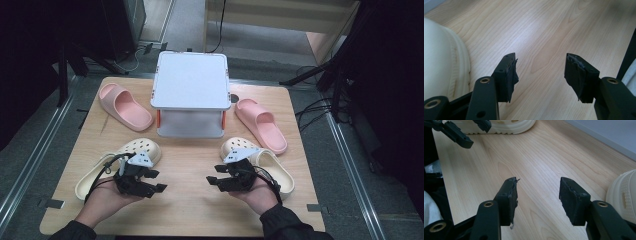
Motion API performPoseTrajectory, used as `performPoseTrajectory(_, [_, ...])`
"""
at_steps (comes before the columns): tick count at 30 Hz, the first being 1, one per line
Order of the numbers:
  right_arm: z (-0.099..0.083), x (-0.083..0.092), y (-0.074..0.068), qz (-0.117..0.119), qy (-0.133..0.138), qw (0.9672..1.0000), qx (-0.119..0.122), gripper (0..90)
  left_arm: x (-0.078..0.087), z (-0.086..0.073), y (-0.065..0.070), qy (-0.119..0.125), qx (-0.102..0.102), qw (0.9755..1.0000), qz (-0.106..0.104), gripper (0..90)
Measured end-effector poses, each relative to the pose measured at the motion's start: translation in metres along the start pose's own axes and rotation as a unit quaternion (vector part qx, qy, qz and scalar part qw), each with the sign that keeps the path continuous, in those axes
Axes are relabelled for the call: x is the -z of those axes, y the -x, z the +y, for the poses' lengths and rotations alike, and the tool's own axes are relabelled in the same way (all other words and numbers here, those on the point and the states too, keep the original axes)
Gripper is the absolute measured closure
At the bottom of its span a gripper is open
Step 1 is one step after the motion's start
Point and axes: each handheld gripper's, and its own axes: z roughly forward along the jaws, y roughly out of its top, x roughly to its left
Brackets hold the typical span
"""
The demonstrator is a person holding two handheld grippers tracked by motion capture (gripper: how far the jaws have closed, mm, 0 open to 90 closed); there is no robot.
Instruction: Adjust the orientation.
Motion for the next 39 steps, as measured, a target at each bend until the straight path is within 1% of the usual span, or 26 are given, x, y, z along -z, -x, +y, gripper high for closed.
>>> performPoseTrajectory(1, [0.001, 0.0, 0.0, 0.001, 0.002, 1.0, 0.0, 49.1, 0.003, -0.003, -0.001, 0.001, 0.005, 1.0, 0.003, 42.6])
performPoseTrajectory(3, [0.003, 0.0, 0.001, 0.002, 0.002, 1.0, -0.003, 48.5, 0.006, -0.006, -0.002, -0.001, 0.007, 0.9999, 0.008, 42.6])
performPoseTrajectory(5, [0.004, -0.001, 0.0, 0.001, -0.002, 1.0, -0.001, 47.7, 0.009, -0.009, -0.003, -0.001, 0.014, 0.9998, 0.014, 42.5])
performPoseTrajectory(6, [0.005, -0.002, 0.0, 0.001, -0.003, 1.0, 0.004, 47.2, 0.011, -0.01, -0.004, -0.001, 0.015, 0.9998, 0.016, 42.5])
performPoseTrajectory(7, [0.005, -0.002, 0.0, 0.001, -0.003, 1.0, 0.004, 47.2, 0.011, -0.01, -0.004, -0.001, 0.015, 0.9998, 0.016, 42.4])
performPoseTrajectory(9, [0.006, -0.005, 0.0, 0.0, -0.011, 0.9998, 0.015, 46.6, 0.016, -0.013, -0.005, 0.003, 0.022, 0.9996, 0.02, 42.1])
performPoseTrajectory(13, [0.007, -0.008, -0.001, 0.002, -0.018, 0.9996, 0.022, 46.3, 0.024, -0.018, -0.008, 0.004, 0.03, 0.9993, 0.024, 41.7])
performPoseTrajectory(14, [0.007, -0.009, -0.001, 0.003, -0.018, 0.9995, 0.025, 46.2, 0.025, -0.019, -0.009, 0.004, 0.035, 0.9991, 0.024, 41.4])
performPoseTrajectory(15, [0.007, -0.009, -0.001, 0.003, -0.018, 0.9995, 0.025, 46.2, 0.025, -0.019, -0.009, 0.004, 0.035, 0.9991, 0.024, 40.8])
performPoseTrajectory(16, [0.008, -0.009, -0.001, 0.002, -0.019, 0.9993, 0.031, 45.9, 0.028, -0.022, -0.011, 0.004, 0.044, 0.9987, 0.024, 40.5])
performPoseTrajectory(19, [0.008, -0.01, -0.001, 0.003, -0.022, 0.9989, 0.04, 45.7, 0.034, -0.026, -0.014, 0.004, 0.045, 0.9984, 0.034, 40.6])
performPoseTrajectory(21, [0.009, -0.012, -0.001, 0.003, -0.027, 0.9988, 0.041, 45.5, 0.039, -0.029, -0.015, 0.009, 0.05, 0.9979, 0.04, 40.7])
performPoseTrajectory(23, [0.009, -0.013, -0.001, 0.003, -0.032, 0.9986, 0.043, 45.4, 0.041, -0.031, -0.017, 0.012, 0.053, 0.9976, 0.042, 40.7])
performPoseTrajectory(24, [0.009, -0.014, -0.001, 0.004, -0.032, 0.9985, 0.045, 45.4, 0.045, -0.034, -0.019, 0.015, 0.059, 0.9971, 0.046, 40.8])
performPoseTrajectory(27, [0.01, -0.015, -0.002, 0.007, -0.035, 0.9983, 0.046, 45.2, 0.052, -0.037, -0.02, 0.024, 0.065, 0.9965, 0.047, 42.0])
performPoseTrajectory(28, [0.01, -0.016, -0.002, 0.007, -0.035, 0.9983, 0.047, 45.2, 0.055, -0.038, -0.02, 0.026, 0.067, 0.996, 0.052, 41.6])
performPoseTrajectory(29, [0.011, -0.016, -0.002, 0.008, -0.035, 0.9983, 0.046, 45.2, 0.057, -0.039, -0.021, 0.028, 0.071, 0.9957, 0.052, 41.6])
performPoseTrajectory(31, [0.011, -0.016, -0.002, 0.01, -0.035, 0.9983, 0.047, 45.2, 0.059, -0.04, -0.021, 0.03, 0.07, 0.9955, 0.056, 42.4])
performPoseTrajectory(33, [0.011, -0.016, -0.002, 0.01, -0.035, 0.9983, 0.046, 45.2, 0.066, -0.045, -0.023, 0.036, 0.074, 0.9946, 0.064, 42.8])
performPoseTrajectory(35, [0.011, -0.017, -0.002, 0.01, -0.035, 0.9983, 0.046, 45.2, 0.068, -0.046, -0.024, 0.038, 0.077, 0.9942, 0.065, 43.4])
performPoseTrajectory(36, [0.012, -0.017, -0.002, 0.011, -0.034, 0.9983, 0.046, 45.3, 0.071, -0.049, -0.028, 0.042, 0.082, 0.9932, 0.07, 43.3])
performPoseTrajectory(37, [0.011, -0.017, -0.002, 0.011, -0.034, 0.9983, 0.046, 45.3, 0.071, -0.049, -0.028, 0.042, 0.082, 0.9932, 0.07, 42.9])
performPoseTrajectory(38, [0.011, -0.017, -0.002, 0.011, -0.034, 0.9983, 0.046, 45.3, 0.073, -0.053, -0.033, 0.039, 0.091, 0.9921, 0.077, 43.0])
performPoseTrajectory(39, [0.011, -0.017, -0.002, 0.011, -0.034, 0.9983, 0.046, 45.3, 0.073, -0.054, -0.035, 0.037, 0.094, 0.9917, 0.08, 43.0])
